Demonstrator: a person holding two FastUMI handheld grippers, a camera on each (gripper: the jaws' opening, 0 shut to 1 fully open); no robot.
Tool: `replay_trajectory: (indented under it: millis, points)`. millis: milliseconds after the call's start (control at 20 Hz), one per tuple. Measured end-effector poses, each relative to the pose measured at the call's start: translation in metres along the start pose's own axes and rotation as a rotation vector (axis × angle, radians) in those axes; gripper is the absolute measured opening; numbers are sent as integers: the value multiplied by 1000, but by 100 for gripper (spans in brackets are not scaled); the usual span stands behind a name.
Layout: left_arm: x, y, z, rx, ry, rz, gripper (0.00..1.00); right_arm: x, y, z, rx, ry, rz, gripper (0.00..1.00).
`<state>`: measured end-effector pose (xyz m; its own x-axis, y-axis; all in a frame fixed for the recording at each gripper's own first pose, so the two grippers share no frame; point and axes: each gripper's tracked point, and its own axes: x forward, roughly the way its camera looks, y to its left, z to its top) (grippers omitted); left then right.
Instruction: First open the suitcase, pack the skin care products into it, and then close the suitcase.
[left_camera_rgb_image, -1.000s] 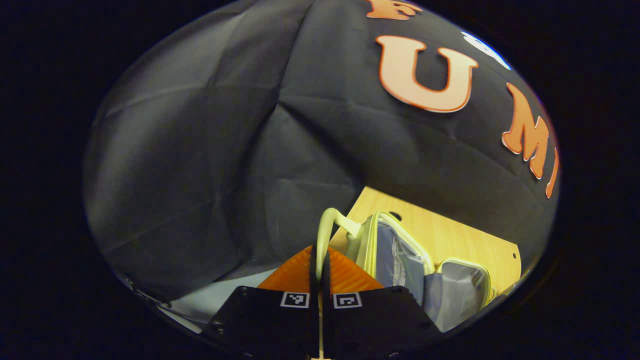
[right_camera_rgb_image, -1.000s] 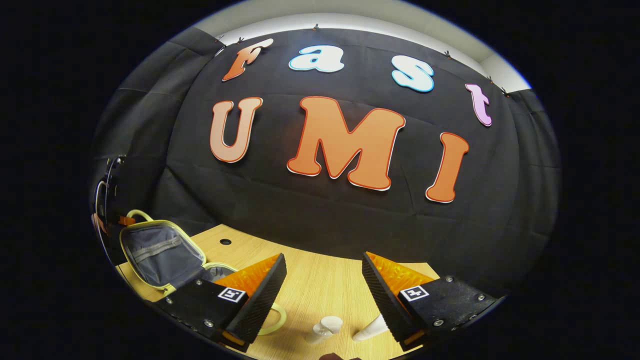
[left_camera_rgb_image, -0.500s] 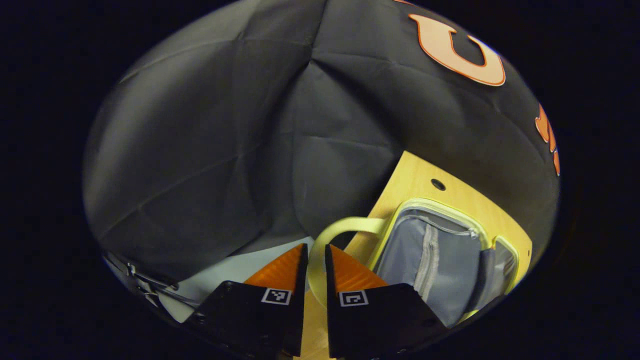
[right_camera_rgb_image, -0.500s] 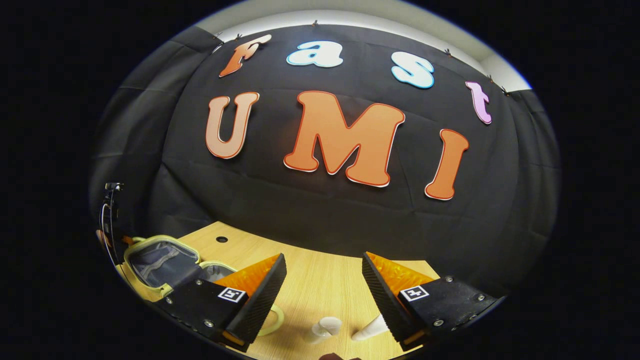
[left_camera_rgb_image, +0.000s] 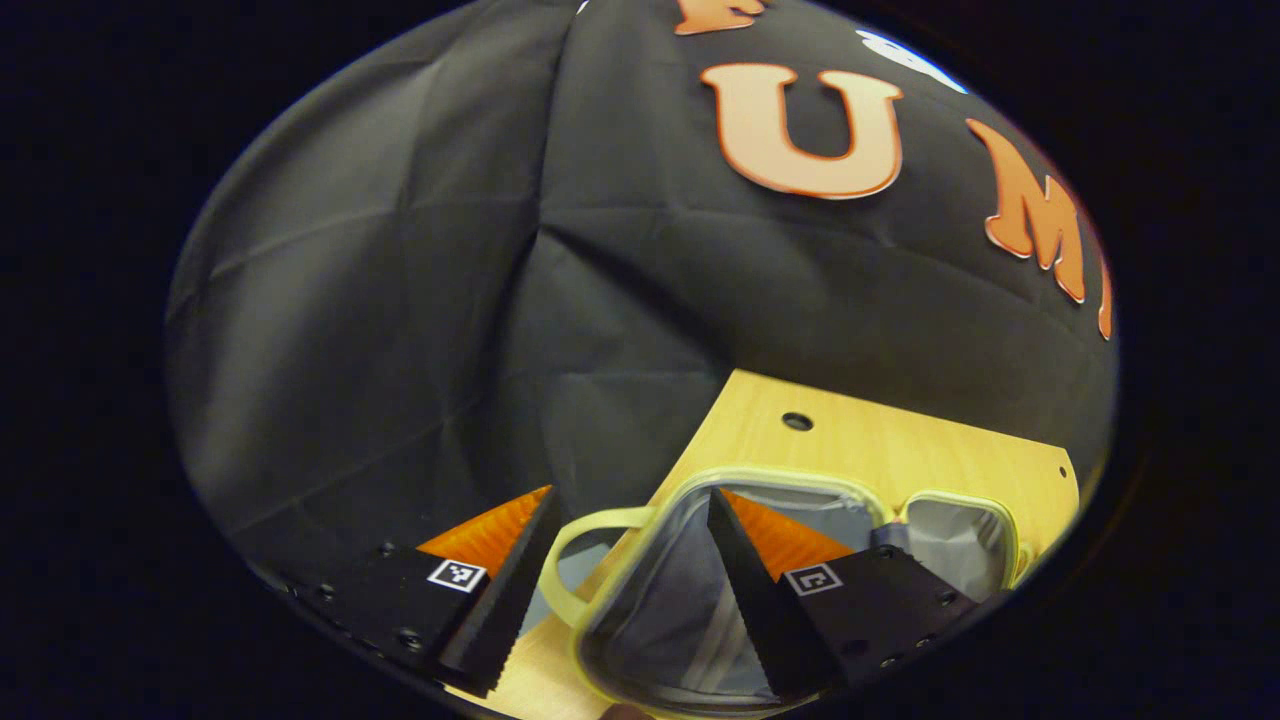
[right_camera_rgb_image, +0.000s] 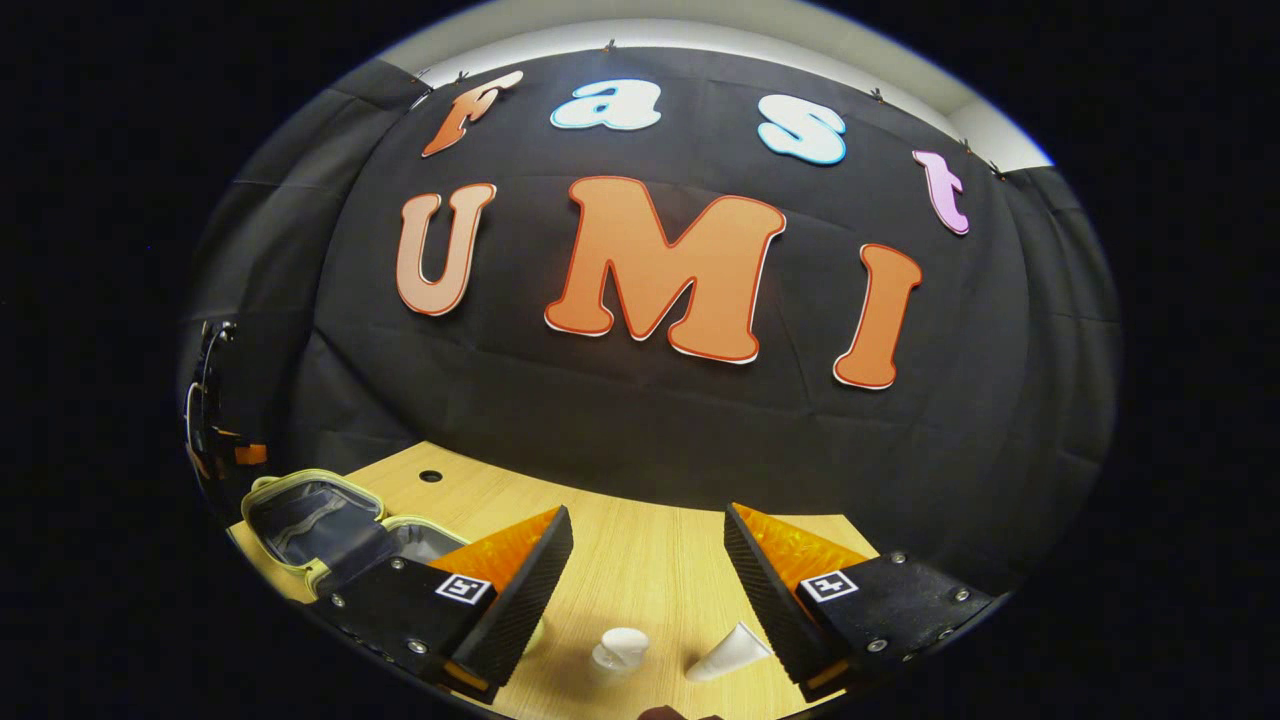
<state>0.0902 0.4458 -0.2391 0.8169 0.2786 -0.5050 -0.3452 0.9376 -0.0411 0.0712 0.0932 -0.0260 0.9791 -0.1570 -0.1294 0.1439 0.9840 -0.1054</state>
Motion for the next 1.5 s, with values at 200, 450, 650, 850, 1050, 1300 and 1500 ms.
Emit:
replay_trajectory:
  millis: [200,450,650,850,1050,1300,1500]
  points:
    - [-43,-43,35,54,-86,-27,98,-3,-19,-7,13,-8,19,96]
    - [-88,-131,51,64,-187,-84,98,-6,-50,-24,17,-1,34,96]
    - [-128,-213,55,70,-244,-171,98,-9,-69,-42,24,17,56,97]
    - [-156,-280,51,109,-276,-241,98,-7,-84,-59,41,35,74,97]
    - [-174,-343,33,151,-269,-316,98,-7,-93,-82,32,73,98,97]
    - [-199,-423,-23,233,-259,-452,98,-8,-91,-120,27,141,154,97]
    - [-221,-471,-50,303,-291,-534,98,-2,-87,-146,-19,152,209,97]
